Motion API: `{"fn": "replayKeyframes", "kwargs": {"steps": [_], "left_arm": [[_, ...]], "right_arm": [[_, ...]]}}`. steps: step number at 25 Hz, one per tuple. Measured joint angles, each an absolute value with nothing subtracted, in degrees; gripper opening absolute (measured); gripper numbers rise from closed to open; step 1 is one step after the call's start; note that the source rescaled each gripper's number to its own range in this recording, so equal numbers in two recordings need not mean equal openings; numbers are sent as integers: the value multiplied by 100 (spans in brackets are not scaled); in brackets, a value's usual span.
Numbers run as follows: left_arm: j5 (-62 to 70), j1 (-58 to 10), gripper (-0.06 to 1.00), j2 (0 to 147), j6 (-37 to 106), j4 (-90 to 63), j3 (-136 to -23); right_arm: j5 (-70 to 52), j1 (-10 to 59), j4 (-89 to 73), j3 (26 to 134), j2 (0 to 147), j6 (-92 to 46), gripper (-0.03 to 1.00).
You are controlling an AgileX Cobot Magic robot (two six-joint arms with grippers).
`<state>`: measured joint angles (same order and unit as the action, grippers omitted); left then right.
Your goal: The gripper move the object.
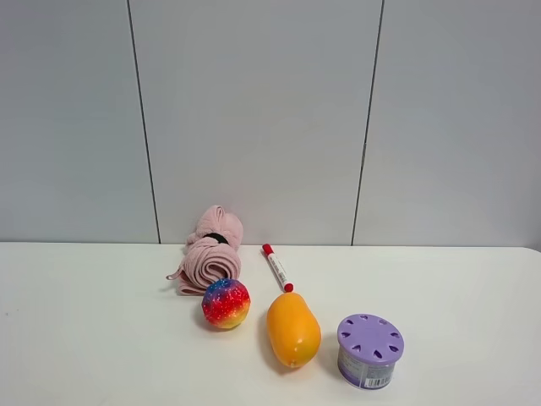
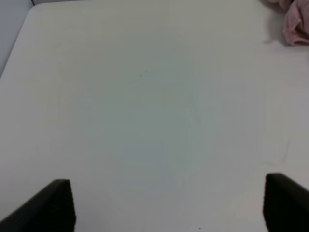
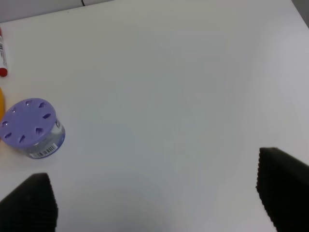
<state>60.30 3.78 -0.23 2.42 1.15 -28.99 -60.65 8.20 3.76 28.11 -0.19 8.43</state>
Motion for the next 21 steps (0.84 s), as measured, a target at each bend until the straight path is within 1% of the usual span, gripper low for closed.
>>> {"fn": "replayKeyframes", "kwargs": {"steps": [21], "left_arm": [[6030, 378, 100, -23, 242, 115, -2899]], "right_arm": [[-6065, 820, 376, 2811, -19, 843, 98]]}}
